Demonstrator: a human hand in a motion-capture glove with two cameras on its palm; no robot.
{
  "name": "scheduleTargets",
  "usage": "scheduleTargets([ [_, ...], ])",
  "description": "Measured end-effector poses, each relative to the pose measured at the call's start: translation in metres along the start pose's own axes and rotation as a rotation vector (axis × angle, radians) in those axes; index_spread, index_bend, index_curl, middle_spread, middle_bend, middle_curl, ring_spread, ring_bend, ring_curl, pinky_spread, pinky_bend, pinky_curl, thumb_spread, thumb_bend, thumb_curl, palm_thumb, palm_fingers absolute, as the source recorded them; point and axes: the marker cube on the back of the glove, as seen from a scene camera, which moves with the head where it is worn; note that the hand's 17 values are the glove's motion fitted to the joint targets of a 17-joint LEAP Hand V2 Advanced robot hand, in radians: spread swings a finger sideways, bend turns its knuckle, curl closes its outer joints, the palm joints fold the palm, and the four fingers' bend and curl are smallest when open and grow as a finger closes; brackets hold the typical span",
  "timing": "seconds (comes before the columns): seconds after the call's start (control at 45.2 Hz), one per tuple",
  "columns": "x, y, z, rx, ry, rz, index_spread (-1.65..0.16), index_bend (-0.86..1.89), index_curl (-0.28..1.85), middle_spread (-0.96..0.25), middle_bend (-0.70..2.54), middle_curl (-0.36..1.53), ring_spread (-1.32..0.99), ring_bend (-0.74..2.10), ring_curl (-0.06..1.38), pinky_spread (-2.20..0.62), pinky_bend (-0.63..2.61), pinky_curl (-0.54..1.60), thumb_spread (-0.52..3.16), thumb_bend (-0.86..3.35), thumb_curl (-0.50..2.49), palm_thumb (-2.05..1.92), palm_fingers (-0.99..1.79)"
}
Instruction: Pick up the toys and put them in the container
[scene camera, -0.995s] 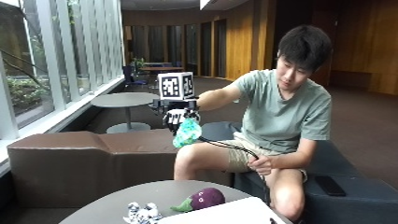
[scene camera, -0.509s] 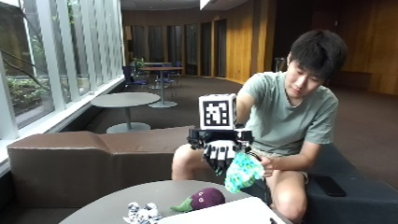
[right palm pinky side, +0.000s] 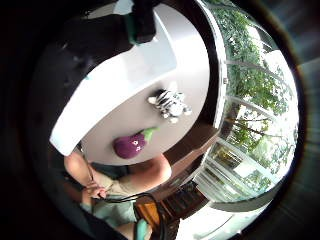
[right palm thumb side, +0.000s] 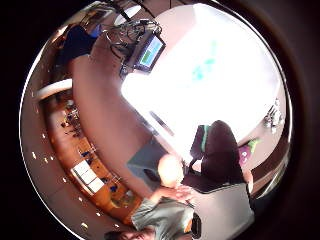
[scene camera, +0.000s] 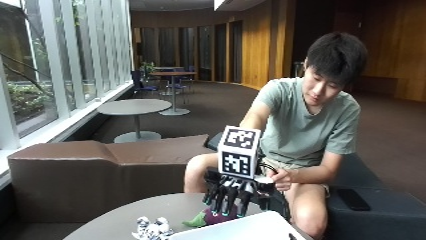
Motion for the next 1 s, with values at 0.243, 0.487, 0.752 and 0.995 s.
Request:
scheduleTargets([
  [0.243,0.064,0.063,-0.041,0.082,-0.023,0.032,-0.17,0.09,0.47,0.01,0.16,0.42,-0.07,0.52,0.37,-0.10,0.91,0.67,1.26,-0.04,0.70,0.18,-0.34],
  [0.487,0.127,0.131,-0.027,0.076,-0.004,0.017,-0.17,0.08,0.37,-0.01,0.12,0.36,-0.04,0.39,0.32,-0.02,0.78,0.56,1.33,-0.02,0.56,0.09,-0.28],
  [0.752,0.153,0.164,0.060,-0.004,-0.029,-0.058,-0.18,0.06,0.28,-0.02,0.13,0.31,-0.03,0.34,0.32,0.02,0.75,0.50,1.35,-0.02,0.47,0.05,-0.26],
  [0.995,0.143,0.157,0.179,-0.111,-0.069,-0.152,-0.19,0.07,0.23,-0.02,0.13,0.28,-0.02,0.31,0.32,0.02,0.75,0.47,1.34,-0.02,0.42,0.03,-0.25],
])
